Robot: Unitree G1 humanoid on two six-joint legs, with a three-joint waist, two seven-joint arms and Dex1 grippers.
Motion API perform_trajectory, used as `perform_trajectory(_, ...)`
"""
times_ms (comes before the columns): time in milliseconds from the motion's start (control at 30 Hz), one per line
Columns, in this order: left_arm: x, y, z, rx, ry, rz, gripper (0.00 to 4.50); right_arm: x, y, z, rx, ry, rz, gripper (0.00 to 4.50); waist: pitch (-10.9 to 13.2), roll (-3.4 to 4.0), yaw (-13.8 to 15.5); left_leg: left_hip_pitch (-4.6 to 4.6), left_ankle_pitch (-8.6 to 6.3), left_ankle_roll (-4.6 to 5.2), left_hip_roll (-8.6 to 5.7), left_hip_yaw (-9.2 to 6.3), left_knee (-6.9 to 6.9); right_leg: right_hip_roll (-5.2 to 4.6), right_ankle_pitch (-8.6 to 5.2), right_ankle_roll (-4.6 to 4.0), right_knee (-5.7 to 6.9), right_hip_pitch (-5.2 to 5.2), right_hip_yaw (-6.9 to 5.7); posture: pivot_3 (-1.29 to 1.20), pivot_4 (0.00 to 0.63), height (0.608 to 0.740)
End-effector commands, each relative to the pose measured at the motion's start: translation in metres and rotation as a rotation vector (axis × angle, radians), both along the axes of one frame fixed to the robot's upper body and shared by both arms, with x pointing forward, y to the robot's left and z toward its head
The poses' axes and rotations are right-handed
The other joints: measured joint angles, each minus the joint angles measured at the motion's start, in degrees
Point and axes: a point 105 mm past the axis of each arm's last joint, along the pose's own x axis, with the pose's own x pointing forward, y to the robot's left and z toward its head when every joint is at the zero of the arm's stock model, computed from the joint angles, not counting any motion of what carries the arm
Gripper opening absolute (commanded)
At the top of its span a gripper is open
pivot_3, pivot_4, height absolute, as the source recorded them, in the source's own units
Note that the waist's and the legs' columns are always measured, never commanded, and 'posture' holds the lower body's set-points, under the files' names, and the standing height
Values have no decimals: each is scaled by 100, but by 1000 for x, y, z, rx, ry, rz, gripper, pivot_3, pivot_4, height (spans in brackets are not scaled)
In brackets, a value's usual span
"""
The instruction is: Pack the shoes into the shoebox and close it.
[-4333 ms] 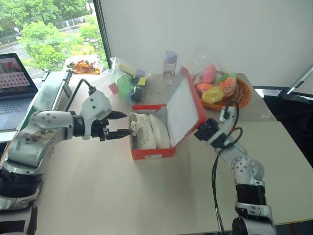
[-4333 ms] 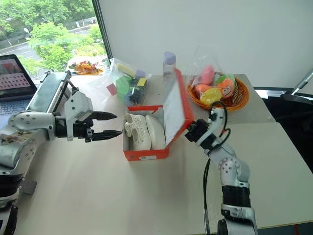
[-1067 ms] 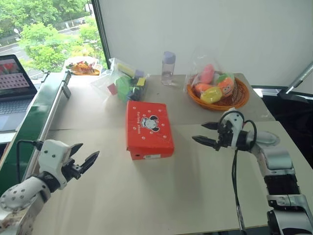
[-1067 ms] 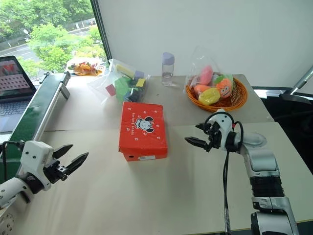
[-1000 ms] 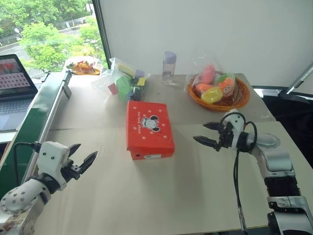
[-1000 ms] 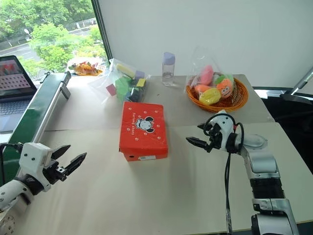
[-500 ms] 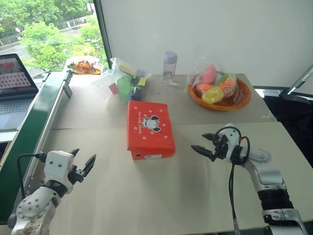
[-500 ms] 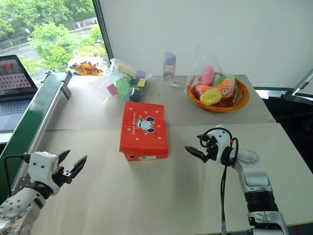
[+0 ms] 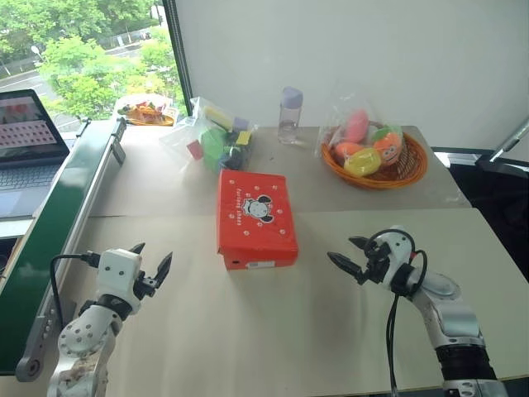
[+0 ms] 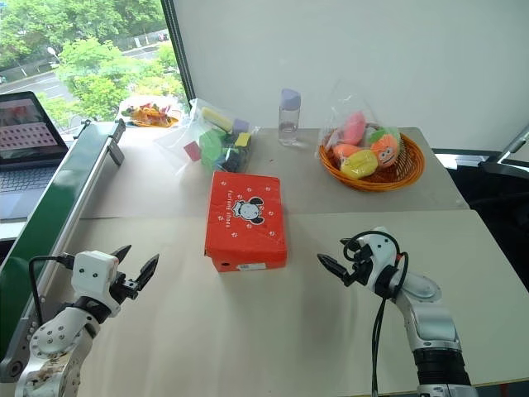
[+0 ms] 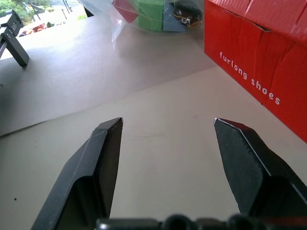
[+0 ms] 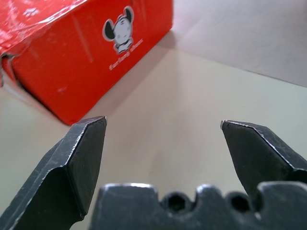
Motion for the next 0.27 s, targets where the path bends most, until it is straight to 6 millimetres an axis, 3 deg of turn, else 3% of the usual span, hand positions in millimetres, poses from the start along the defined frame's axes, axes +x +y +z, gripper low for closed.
perform_trajectory(33,1,1,7,9,-57,27,3193,4,-3,17,42,-104,-53,4463,0,0,0,0,0,0,1,0,0,1,0,0,0,0,0,0,150,740)
perform_trajectory(267,-1,-3,-1,-2,-29,16,3193,10,2,16,53,-125,-68,4463,0,0,13,-1,0,0,0,0,0,0,0,0,0,0,0,0,150,740)
